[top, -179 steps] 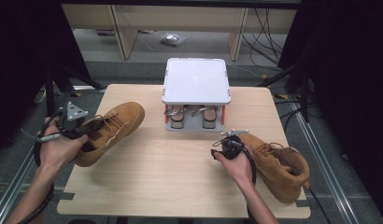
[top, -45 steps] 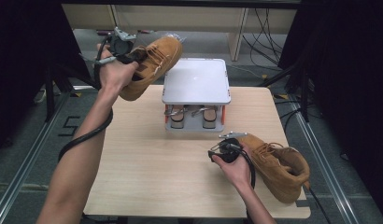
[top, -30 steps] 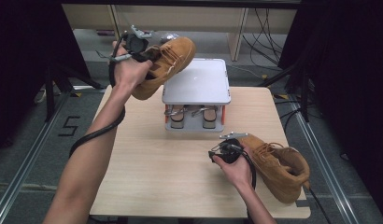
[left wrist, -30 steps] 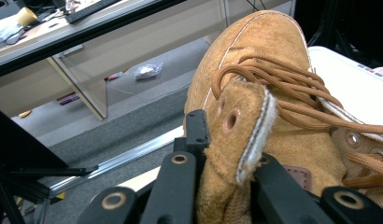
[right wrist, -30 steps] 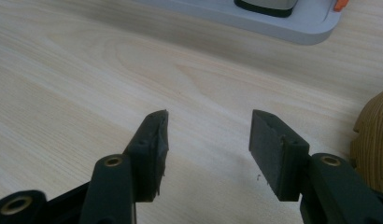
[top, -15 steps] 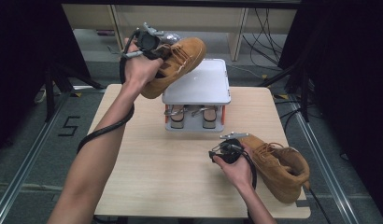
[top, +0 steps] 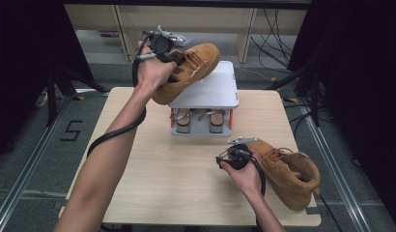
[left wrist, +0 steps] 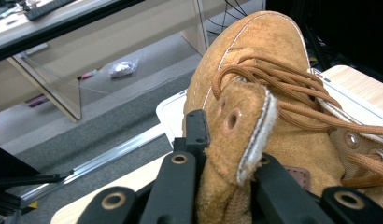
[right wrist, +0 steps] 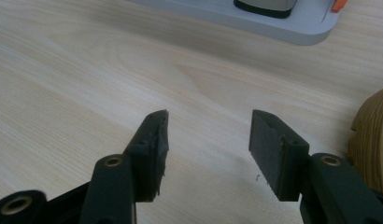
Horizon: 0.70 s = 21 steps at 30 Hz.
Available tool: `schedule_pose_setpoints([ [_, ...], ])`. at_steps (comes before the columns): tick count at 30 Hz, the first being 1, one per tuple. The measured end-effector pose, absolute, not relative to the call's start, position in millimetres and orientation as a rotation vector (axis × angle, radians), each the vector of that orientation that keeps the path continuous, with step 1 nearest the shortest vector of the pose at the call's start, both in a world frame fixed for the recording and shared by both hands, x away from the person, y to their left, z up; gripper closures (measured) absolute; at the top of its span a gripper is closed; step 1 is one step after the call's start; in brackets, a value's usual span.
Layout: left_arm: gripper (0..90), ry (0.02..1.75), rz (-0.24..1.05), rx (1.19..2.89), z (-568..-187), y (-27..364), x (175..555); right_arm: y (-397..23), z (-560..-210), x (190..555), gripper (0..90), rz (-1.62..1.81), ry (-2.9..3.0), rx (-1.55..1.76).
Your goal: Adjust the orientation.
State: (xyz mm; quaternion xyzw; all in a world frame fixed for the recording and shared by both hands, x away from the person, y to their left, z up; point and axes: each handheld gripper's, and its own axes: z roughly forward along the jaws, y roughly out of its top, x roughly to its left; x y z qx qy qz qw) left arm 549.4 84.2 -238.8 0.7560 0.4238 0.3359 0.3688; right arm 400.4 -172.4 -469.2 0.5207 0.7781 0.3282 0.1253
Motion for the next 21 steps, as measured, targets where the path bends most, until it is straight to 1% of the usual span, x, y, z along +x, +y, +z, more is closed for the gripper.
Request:
schedule_pose_setpoints([
  [9,84.6,1.086,0.856,1.975,-242.0,79.3,558.5,-171.2,-471.7,400.0,47.9,0.971,2.273,1.521],
  [14,83.0,1.041,0.86,1.989,-246.1,77.9,567.0,-170.7,-471.1,398.8,47.9,0.97,2.269,1.534],
  [17,81.9,1.045,0.856,1.99,-247.2,77.2,570.6,-171.4,-471.3,398.7,47.9,0.963,2.273,1.529],
  [21,79.7,1.046,0.807,1.957,-252.7,75.6,578.5,-172.3,-471.8,399.1,47.9,0.979,2.262,1.535],
])
